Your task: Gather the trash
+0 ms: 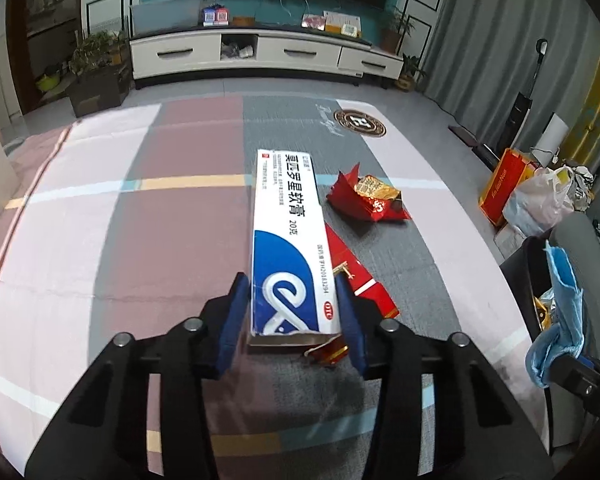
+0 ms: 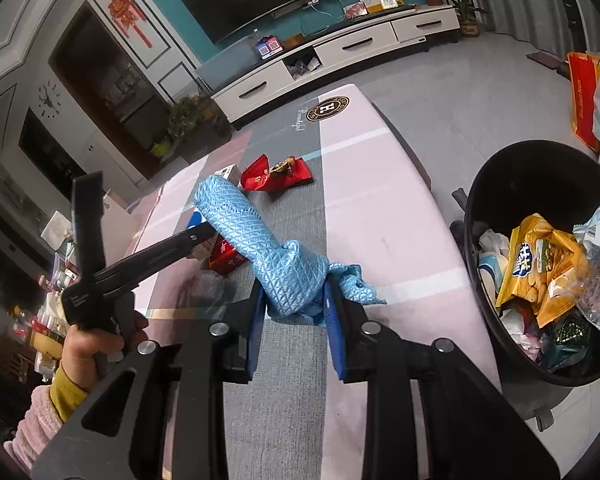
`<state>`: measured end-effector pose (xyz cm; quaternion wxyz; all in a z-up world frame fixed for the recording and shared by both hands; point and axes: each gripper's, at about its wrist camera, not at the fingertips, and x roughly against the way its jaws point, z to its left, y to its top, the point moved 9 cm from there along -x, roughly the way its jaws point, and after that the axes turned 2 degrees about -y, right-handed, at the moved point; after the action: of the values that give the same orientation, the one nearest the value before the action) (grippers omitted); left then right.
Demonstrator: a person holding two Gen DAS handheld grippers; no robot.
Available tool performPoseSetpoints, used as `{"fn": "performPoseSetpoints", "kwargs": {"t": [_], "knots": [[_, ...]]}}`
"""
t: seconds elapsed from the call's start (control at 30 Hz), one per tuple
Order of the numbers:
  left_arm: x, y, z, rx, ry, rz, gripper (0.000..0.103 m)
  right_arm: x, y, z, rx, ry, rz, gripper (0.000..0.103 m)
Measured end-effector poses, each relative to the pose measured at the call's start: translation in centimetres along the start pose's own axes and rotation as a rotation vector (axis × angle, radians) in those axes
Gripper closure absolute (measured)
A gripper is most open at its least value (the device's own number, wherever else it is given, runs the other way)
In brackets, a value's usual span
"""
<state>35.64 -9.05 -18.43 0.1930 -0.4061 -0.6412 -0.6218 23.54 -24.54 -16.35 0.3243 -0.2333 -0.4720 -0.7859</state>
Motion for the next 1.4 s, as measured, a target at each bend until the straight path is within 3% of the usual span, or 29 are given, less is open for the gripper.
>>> {"fn": "performPoseSetpoints", "kwargs": {"t": [0.4, 0.67, 0.97, 1.4], "knots": [[7.6, -2.1, -2.4, -0.052, -0.081, -0.102, 0.061, 0.6, -0.1, -0.3, 0.008, -0.016, -0.014, 0.074], [11.8, -4.7, -4.5, -0.079, -0.151, -0.111, 0.061, 1.9, -0.2, -0.4, 0.006, -0.006, -0.034, 0.074], [13.1, -6.6, -8.4, -0.117, -0.19, -0.088, 0.061, 3.9, -0.3, -1.6, 0.007, -0.039, -0.067, 0.074], [12.8, -5.9, -15.4, -0.219, -0.219, -0.085, 0.06, 7.6, 0.2, -6.0, -0.026, -0.116, -0.144, 0.074]]}}
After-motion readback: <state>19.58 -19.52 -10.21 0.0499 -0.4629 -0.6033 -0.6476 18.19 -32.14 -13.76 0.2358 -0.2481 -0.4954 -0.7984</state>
